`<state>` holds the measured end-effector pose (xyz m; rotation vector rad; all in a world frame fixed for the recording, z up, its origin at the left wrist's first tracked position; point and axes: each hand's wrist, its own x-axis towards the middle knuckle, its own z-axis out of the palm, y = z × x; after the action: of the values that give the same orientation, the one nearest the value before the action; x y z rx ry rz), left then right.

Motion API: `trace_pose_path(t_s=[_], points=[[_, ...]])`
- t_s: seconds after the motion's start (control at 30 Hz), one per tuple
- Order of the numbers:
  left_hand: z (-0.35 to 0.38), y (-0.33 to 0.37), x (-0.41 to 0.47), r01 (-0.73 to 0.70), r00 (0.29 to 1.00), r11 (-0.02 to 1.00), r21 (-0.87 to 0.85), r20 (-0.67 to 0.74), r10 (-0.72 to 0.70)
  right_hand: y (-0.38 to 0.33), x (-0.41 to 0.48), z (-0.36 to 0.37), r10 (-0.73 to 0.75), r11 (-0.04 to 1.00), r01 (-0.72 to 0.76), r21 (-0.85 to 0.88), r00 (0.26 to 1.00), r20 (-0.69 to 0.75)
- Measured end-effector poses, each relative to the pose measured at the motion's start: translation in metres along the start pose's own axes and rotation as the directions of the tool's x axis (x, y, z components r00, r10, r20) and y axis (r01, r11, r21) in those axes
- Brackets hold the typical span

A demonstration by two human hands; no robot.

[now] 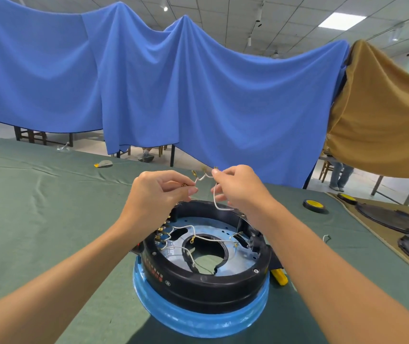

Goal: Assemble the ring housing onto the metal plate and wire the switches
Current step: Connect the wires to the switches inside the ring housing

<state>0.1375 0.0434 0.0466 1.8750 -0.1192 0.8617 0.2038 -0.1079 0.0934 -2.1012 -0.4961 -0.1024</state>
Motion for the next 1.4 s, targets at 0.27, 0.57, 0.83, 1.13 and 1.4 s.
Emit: trace_pose_path(t_s=[0.27, 0.57, 0.83, 1.13, 1.4], points=[[-0.001, 0.002, 0.0, 0.005, 0.999, 0.999, -0.033, -0.045, -0.006, 0.006, -0.003, 0.001, 0.038, 0.995, -0.042, 0.092, 0.998, 0.047], [-0.001, 0.014, 0.015, 0.147, 0.987, 0.981, -0.13, -0.039, -0.153, -0.007, -0.021, 0.0, -0.419, 0.867, 0.462, -0.187, 0.878, 0.231], [-0.005, 0.008, 0.011, 0.407, 0.913, 0.905, -0.123, 0.095, -0.398, 0.004, -0.019, 0.028, -0.202, 0.977, 0.184, 0.105, 0.959, 0.201], [-0.015, -0.026, 0.01, 0.427, 0.896, 0.904, 0.017, -0.139, -0.421, 0.009, -0.013, 0.03, 0.087, 0.995, -0.1, 0.012, 0.914, 0.395], [-0.016, -0.047, -0.018, 0.525, 0.837, 0.806, -0.274, -0.006, -0.547, 0.014, -0.007, 0.044, 0.172, 0.983, -0.121, -0.136, 0.866, 0.47]])
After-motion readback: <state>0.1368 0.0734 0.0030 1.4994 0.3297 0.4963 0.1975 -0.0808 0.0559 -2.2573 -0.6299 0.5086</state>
